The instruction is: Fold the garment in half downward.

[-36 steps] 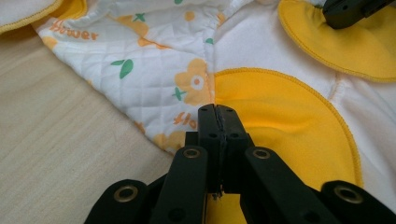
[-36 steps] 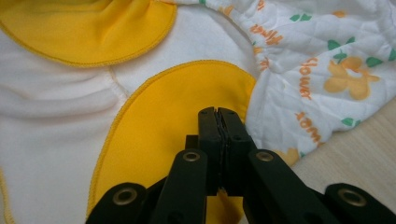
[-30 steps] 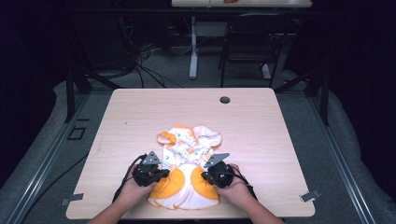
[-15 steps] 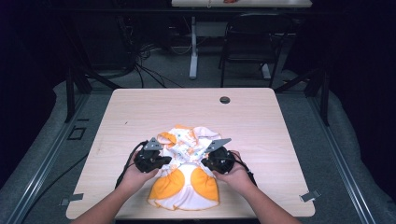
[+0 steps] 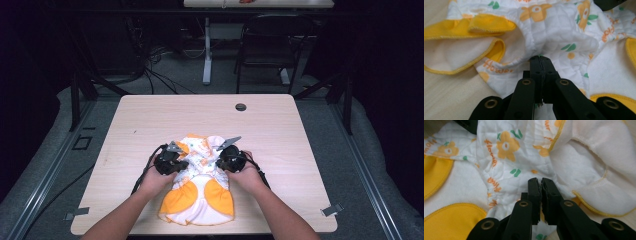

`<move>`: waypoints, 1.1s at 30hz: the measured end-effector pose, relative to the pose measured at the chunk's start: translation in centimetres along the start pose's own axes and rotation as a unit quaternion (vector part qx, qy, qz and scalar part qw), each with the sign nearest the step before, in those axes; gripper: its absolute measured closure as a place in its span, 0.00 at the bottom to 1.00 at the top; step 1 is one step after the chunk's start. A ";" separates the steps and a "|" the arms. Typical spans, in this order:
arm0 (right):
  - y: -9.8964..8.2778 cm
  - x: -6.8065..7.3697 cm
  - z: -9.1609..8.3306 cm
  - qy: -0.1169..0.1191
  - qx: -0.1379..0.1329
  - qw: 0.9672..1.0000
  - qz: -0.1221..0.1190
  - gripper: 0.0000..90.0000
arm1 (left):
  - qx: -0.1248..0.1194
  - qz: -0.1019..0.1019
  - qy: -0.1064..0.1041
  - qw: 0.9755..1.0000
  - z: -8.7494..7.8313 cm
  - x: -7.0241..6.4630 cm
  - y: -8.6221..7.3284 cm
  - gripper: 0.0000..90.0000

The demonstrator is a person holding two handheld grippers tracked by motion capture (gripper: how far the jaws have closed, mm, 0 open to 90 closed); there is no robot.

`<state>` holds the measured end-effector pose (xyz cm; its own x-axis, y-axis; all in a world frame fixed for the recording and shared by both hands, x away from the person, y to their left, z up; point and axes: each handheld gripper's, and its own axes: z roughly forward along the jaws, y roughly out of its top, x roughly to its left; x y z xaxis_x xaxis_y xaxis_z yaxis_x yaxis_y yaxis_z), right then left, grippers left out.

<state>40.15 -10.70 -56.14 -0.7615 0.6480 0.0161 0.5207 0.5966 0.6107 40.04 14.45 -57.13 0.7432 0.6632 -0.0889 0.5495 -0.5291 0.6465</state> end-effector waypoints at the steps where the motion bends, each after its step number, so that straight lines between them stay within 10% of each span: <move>1: -0.2 0.2 0.2 0.003 0.004 1.000 -0.006 0.95 | 0.001 0.001 0.000 1.000 -0.1 -0.1 -0.1 1.00; 14: -0.1 1.1 -1.2 0.029 0.015 0.999 -0.031 0.95 | 0.013 0.030 -0.016 0.999 -1.9 -0.9 0.4 1.00; 24: 4.1 -3.3 -1.7 -0.028 -0.023 0.999 0.020 0.90 | -0.024 -0.005 0.014 1.000 -1.9 2.1 4.8 0.95; 33: 4.4 -4.9 0.5 -0.068 -0.006 0.997 0.040 0.75 | -0.014 0.011 0.053 0.998 0.5 3.7 5.6 0.75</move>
<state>46.40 -11.04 -53.97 -0.6581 0.7518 -0.0415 0.5723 0.5352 0.6212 46.11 13.68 -54.25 0.7095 0.7047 0.0053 0.5213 -0.5299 0.6689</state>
